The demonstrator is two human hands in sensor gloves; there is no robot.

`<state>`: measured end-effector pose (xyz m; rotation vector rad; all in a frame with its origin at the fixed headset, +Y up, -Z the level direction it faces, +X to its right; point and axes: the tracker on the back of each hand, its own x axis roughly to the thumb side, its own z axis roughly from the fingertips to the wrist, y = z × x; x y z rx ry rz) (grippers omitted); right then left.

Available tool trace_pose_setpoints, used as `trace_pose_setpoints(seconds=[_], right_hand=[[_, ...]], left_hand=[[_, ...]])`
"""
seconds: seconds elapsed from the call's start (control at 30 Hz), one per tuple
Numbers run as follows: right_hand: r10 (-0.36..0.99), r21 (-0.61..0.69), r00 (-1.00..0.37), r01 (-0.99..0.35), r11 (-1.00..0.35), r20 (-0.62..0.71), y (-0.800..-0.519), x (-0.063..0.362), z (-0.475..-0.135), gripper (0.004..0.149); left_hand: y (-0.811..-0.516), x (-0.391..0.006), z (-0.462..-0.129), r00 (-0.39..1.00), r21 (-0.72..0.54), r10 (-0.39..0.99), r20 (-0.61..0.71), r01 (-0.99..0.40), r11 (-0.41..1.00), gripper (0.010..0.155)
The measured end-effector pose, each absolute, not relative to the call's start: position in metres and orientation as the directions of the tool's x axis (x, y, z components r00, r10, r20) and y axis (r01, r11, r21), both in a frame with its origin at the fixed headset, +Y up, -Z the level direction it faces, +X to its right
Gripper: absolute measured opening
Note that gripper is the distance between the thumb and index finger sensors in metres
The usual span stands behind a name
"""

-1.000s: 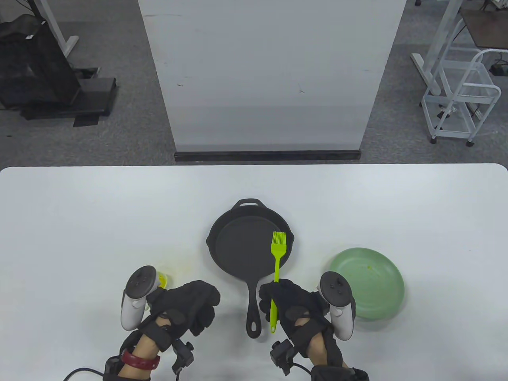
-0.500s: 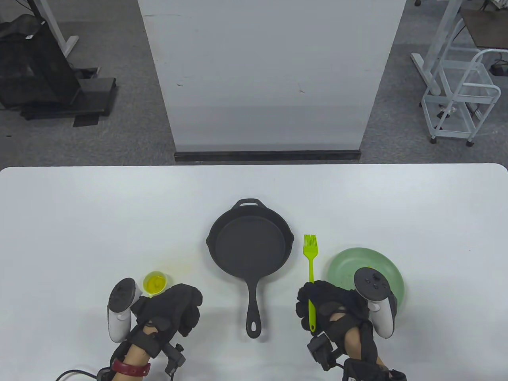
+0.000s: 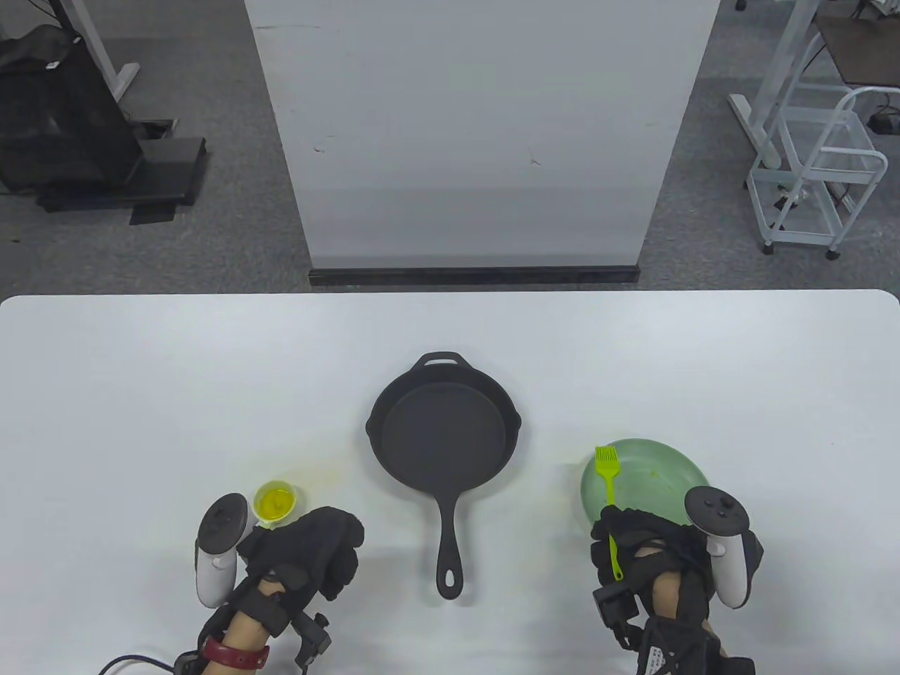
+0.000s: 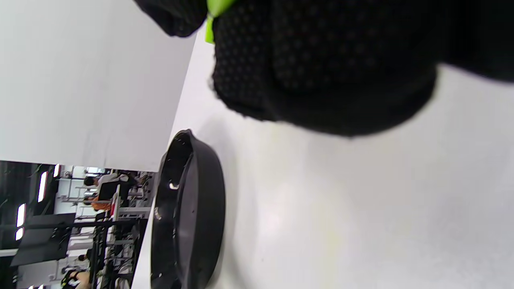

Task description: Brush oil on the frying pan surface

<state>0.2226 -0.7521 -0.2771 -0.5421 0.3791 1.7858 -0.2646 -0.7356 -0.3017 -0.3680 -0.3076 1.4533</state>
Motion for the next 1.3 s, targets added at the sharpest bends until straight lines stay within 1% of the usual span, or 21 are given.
trace_pose_setpoints(seconds=[0.23,0.4,0.5,0.7,0.87,1.0,1.1,1.2,1.23,1.3], right_hand=[[0.767,-0.032,-0.234,-0.949,-0.314,-0.598,-0.767,0.227,-0.278,0.044],[0.737,-0.02,-0.242,-0.945,-0.327,-0.631,-0.769,0.229,-0.276,0.049],[0.726,0.017,-0.237,-0.955,-0.297,-0.646,-0.769,0.23,-0.273,0.051],[0.723,0.033,-0.2,-0.971,-0.238,-0.661,-0.768,0.232,-0.264,0.055],[0.704,0.074,-0.312,-0.935,-0.347,-0.638,-0.759,0.231,-0.26,0.06],[0.699,0.091,-0.347,-0.922,-0.377,-0.626,-0.755,0.228,-0.259,0.061],[0.691,0.109,-0.4,-0.899,-0.425,-0.602,-0.748,0.228,-0.257,0.062],[0.7,0.105,-0.462,-0.865,-0.49,-0.545,-0.734,0.229,-0.254,0.063],[0.719,0.086,-0.484,-0.853,-0.515,-0.5,-0.725,0.228,-0.252,0.063],[0.733,0.064,-0.516,-0.834,-0.548,-0.443,-0.715,0.226,-0.25,0.063]], left_hand=[[-0.736,-0.265,-0.302,0.094,-0.425,0.995,-0.013,-0.901,0.079,0.05],[-0.735,-0.267,-0.301,0.097,-0.407,0.995,-0.013,-0.91,0.083,0.05],[-0.735,-0.269,-0.301,0.095,-0.401,0.995,-0.016,-0.913,0.081,0.05],[-0.735,-0.267,-0.3,0.092,-0.405,0.996,-0.012,-0.911,0.079,0.05],[-0.735,-0.268,-0.3,0.089,-0.401,0.996,-0.014,-0.913,0.076,0.05],[-0.735,-0.267,-0.3,0.089,-0.399,0.996,-0.012,-0.914,0.077,0.051],[-0.734,-0.268,-0.299,0.094,-0.399,0.996,-0.007,-0.913,0.083,0.051],[-0.73,-0.269,-0.298,0.134,-0.388,0.991,0.016,-0.912,0.13,0.053],[-0.726,-0.269,-0.297,0.175,-0.371,0.984,0.037,-0.912,0.176,0.054],[-0.719,-0.27,-0.295,0.243,-0.345,0.967,0.071,-0.904,0.253,0.056]])
